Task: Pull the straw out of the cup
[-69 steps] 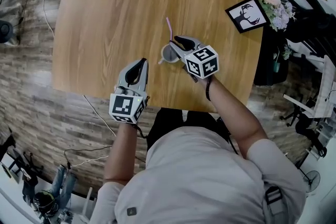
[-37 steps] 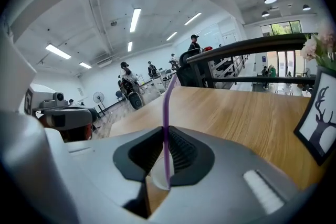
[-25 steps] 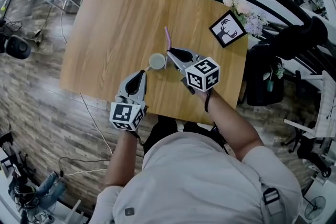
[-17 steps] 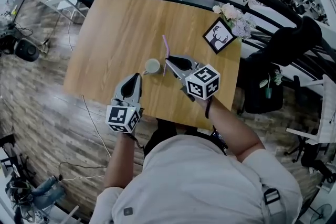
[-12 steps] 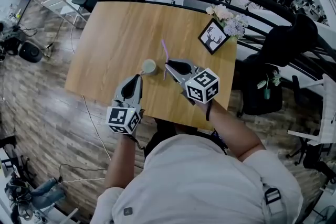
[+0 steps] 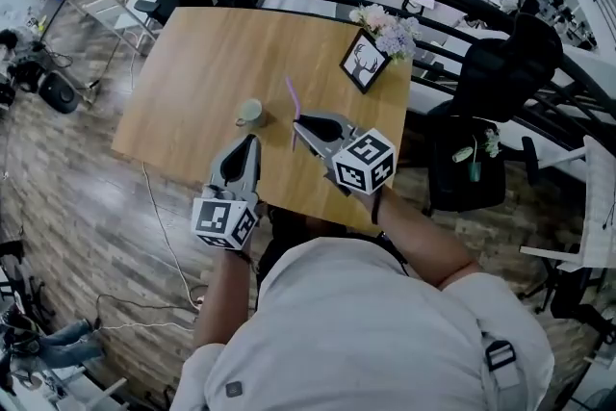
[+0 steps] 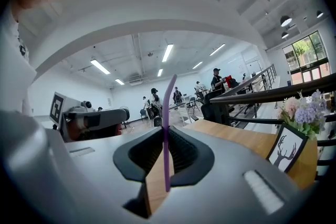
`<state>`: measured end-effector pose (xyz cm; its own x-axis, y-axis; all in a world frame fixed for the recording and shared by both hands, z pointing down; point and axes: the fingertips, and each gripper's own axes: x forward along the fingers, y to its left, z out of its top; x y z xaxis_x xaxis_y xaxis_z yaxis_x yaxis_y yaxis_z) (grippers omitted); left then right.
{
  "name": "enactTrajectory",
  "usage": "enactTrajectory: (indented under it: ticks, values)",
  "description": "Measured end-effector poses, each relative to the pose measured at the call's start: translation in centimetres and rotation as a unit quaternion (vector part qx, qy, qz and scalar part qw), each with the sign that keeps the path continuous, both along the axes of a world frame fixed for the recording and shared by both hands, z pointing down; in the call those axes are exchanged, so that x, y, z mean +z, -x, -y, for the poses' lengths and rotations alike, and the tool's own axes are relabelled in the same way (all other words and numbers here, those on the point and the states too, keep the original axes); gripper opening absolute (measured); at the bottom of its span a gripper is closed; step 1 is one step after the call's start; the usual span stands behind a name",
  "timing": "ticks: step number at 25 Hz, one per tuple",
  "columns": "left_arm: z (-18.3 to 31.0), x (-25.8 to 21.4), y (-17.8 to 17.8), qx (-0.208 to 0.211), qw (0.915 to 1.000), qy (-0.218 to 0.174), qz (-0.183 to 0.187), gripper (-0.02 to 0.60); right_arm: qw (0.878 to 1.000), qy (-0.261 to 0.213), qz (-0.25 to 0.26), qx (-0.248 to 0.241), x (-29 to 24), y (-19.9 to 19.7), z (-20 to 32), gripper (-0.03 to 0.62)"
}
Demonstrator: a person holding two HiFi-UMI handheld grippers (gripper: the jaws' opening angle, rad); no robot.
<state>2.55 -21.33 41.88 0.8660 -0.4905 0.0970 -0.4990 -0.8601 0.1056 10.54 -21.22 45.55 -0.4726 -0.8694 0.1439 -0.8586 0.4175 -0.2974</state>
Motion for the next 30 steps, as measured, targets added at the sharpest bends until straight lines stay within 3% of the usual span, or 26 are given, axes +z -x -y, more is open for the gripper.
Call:
enactTrajectory:
  ticks: [5,16,30]
  values:
    - [-3.7,0.7,0.3,-0.014,0.9999,0.006,0.005,0.005,1.0,-0.004,-0.011,-0.021,0.3,0.9,-2.7,0.043]
    - [-7.6,-0.8,5.6,-0.03,0.9995,-0.005,0.004,0.005,0.999,-0.018,-0.027,-0.026,-1.2,4.8,-7.0,0.043]
    - [-14.4,-2.7,19.7,-0.014,0.9994,-0.029,-0.009,0.005,0.997,-0.061,-0.041,0.012,-3.9,15.9,-14.9,0.043]
